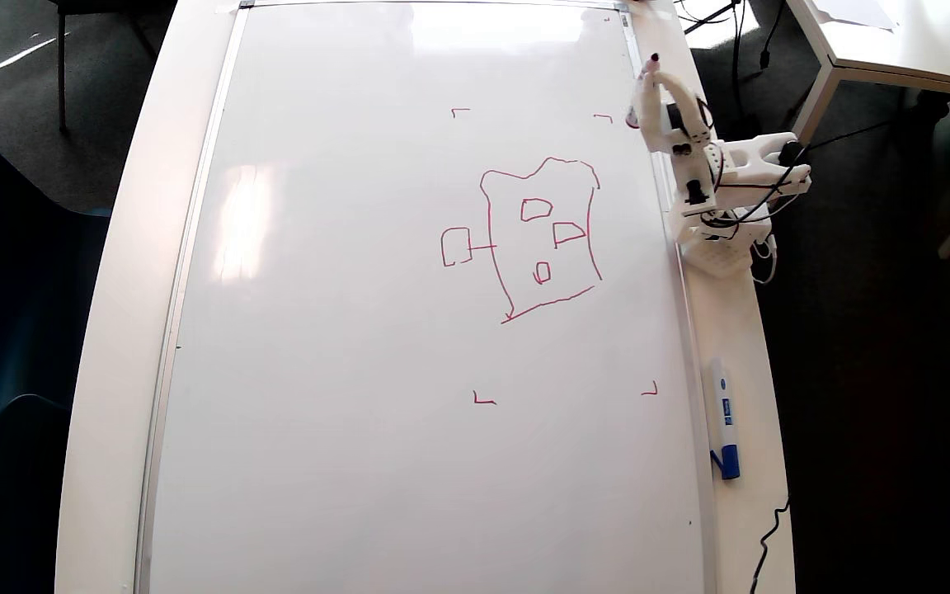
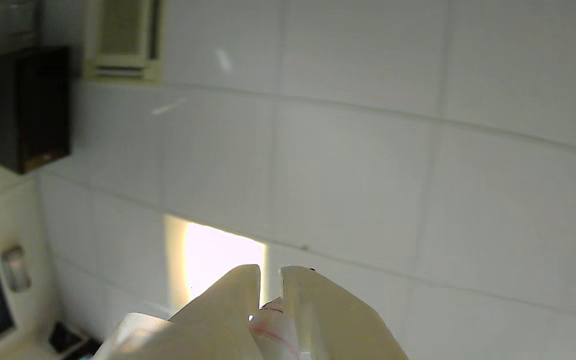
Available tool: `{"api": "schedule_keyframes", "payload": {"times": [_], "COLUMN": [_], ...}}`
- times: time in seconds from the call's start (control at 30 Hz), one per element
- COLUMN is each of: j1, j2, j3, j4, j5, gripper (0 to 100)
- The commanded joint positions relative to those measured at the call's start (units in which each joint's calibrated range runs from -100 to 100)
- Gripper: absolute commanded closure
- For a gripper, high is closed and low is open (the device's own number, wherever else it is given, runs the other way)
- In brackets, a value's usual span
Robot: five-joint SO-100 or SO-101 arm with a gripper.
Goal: Draw on a whiteboard a robot head using a pen attached to the gripper
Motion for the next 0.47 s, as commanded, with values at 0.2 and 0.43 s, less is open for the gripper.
{"api": "schedule_keyframes", "payload": {"times": [0.2, 0.43], "j1": [0.26, 0.19], "j2": [0.22, -3.63], "j3": [0.37, 0.37], "j4": [-28.71, -31.75], "j5": [0.25, 0.25], "gripper": [99, 99]}}
